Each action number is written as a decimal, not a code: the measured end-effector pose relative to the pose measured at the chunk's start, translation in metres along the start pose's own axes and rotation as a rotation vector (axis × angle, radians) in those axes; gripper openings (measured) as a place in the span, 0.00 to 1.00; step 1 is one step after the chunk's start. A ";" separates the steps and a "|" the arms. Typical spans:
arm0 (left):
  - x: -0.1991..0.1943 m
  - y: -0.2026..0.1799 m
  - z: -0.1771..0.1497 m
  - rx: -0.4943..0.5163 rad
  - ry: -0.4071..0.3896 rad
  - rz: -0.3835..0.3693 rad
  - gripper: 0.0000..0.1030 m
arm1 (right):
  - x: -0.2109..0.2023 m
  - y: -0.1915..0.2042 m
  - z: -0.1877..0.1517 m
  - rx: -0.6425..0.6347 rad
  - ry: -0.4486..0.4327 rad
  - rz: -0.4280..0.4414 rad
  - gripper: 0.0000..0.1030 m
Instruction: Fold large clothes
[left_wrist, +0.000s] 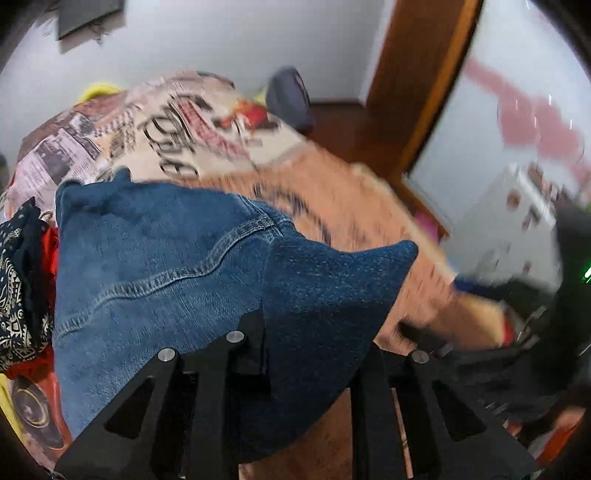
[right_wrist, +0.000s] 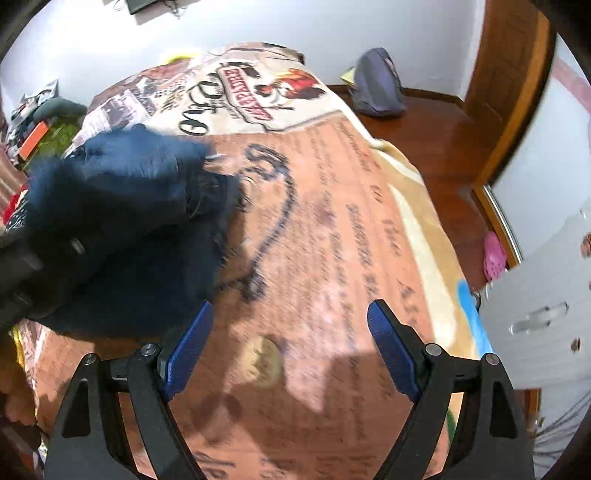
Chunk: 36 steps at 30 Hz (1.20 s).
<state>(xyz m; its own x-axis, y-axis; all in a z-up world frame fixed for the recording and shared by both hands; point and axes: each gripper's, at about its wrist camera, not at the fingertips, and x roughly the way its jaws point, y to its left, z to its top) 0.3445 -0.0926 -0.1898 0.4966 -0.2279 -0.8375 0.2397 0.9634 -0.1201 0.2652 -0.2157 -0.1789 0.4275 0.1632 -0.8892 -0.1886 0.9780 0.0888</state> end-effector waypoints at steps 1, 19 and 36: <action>0.000 -0.002 -0.004 0.012 0.007 0.003 0.18 | 0.000 -0.002 0.001 0.002 -0.003 0.000 0.81; -0.120 0.067 -0.042 -0.030 -0.243 0.216 0.92 | -0.049 0.046 0.021 -0.068 -0.163 0.151 0.81; -0.061 0.133 -0.092 -0.185 -0.027 0.206 0.93 | 0.035 0.034 0.004 0.038 0.093 0.246 0.83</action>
<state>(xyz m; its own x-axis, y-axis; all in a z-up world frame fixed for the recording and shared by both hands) 0.2692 0.0623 -0.2037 0.5413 -0.0258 -0.8404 -0.0241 0.9986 -0.0462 0.2776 -0.1759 -0.2053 0.2895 0.3862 -0.8758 -0.2433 0.9146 0.3229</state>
